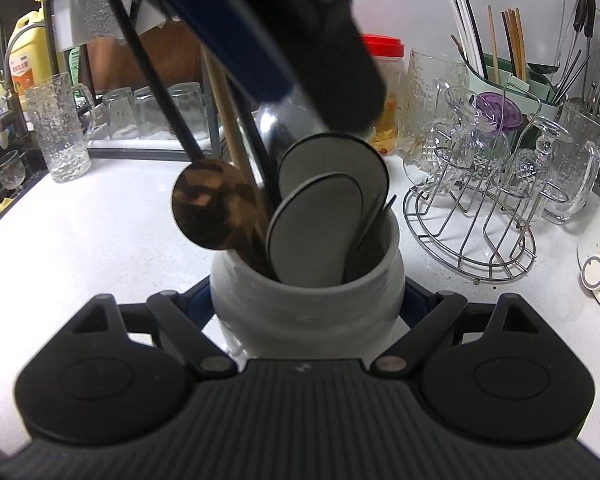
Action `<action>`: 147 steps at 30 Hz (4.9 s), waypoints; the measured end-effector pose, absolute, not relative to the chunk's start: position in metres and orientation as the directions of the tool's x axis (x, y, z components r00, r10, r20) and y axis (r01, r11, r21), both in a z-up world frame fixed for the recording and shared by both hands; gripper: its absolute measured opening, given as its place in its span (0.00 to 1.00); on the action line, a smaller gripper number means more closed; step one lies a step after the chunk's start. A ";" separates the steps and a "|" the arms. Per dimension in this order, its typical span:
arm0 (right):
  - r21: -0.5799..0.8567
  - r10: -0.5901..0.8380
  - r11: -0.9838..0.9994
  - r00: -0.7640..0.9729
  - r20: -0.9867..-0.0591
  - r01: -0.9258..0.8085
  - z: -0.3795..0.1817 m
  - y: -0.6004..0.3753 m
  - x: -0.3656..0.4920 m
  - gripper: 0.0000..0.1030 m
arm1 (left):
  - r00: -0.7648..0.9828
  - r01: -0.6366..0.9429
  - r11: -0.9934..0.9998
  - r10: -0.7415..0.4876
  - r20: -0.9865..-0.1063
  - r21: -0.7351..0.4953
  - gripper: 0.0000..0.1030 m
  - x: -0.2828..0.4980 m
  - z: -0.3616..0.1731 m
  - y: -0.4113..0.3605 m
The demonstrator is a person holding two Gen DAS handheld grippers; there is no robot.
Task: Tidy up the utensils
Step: 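Withdraw the left gripper and move it down to the white chopsticks, then close the left gripper on one white chopstick, then lift the white chopstick with the left gripper and carry it over the mug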
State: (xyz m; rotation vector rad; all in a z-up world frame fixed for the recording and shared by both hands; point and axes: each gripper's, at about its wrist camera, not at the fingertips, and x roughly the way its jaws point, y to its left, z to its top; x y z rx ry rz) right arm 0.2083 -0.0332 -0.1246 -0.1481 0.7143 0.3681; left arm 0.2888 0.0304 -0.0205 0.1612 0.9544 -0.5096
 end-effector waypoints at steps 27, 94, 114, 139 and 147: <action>-0.001 0.249 0.940 0.689 -0.680 -0.340 -0.123 -0.034 0.209 0.88 | 0.758 0.182 0.956 -0.286 -0.587 -0.231 0.35 0.207 0.056 0.122; 0.002 0.358 0.874 0.641 -0.679 -0.486 -0.122 -0.078 0.190 0.89 | 0.472 -0.181 0.957 -0.119 -0.873 -0.228 0.07 0.107 -0.168 0.081; 0.007 0.384 0.858 0.632 -0.673 -0.514 -0.122 -0.082 0.189 0.89 | 0.365 -0.272 0.898 -0.236 -0.901 -0.346 0.16 0.068 -0.191 0.076; 0.018 0.367 0.883 0.666 -0.649 -0.469 -0.124 -0.081 0.184 0.88 | 0.415 -0.187 0.962 -0.108 -0.903 -0.201 0.08 0.079 -0.140 0.076; 0.040 0.344 0.906 0.677 -0.651 -0.422 -0.123 -0.078 0.185 0.88 | 0.480 -0.154 0.980 -0.035 -0.877 -0.124 0.08 0.091 -0.074 0.091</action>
